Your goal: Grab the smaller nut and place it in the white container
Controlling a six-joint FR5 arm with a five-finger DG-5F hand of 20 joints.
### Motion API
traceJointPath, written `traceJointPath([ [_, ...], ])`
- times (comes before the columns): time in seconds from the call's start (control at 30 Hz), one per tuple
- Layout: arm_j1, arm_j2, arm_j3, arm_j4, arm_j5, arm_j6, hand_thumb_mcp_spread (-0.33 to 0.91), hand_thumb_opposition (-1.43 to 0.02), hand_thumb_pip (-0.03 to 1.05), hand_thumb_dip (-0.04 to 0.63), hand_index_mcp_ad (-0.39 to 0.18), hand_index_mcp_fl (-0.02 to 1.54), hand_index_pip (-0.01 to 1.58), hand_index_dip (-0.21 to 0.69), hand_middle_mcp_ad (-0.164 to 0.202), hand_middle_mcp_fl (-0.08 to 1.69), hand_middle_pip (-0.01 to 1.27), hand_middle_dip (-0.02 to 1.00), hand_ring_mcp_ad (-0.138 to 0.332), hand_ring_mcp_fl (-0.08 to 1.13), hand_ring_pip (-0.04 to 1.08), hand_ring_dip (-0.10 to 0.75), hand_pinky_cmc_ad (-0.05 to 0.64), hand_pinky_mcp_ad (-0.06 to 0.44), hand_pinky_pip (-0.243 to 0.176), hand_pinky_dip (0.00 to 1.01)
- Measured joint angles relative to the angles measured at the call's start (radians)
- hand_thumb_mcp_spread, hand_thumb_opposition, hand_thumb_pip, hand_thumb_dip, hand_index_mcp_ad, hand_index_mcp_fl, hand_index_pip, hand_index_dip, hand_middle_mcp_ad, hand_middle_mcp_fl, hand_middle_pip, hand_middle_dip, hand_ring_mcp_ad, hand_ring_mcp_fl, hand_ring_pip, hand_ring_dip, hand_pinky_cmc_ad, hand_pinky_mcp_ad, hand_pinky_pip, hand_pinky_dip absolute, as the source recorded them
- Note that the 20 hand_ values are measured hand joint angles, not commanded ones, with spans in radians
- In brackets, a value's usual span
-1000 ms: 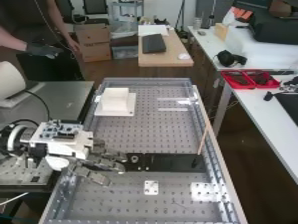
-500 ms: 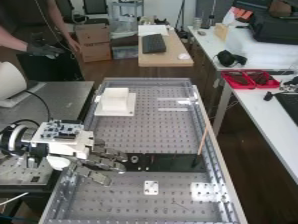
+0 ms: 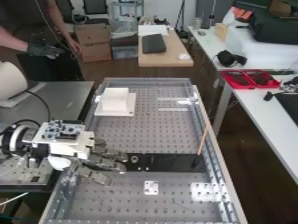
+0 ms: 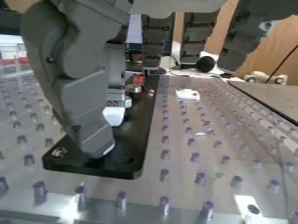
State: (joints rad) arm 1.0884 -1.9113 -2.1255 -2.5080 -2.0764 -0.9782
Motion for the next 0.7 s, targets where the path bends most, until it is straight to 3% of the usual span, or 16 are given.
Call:
traceJointPath([
  [0.5, -0.002, -0.001, -0.001, -0.001, -0.002, 0.001, 0.47, -0.91, 0.56, 0.220, -0.246, 0.18, 1.45, 0.091, -0.016, 0.01, 0.14, 0.29, 0.115, 0.00, 0.09, 0.124, 0.316, 0.269, -0.077, 0.20],
  [0.7, -0.004, 0.001, -0.006, 0.004, -0.001, 0.001, 0.48, -0.91, 0.60, 0.223, -0.243, 0.27, 1.52, 0.077, -0.016, 0.01, 0.14, 0.29, 0.115, 0.00, 0.09, 0.124, 0.312, 0.265, -0.077, 0.20],
])
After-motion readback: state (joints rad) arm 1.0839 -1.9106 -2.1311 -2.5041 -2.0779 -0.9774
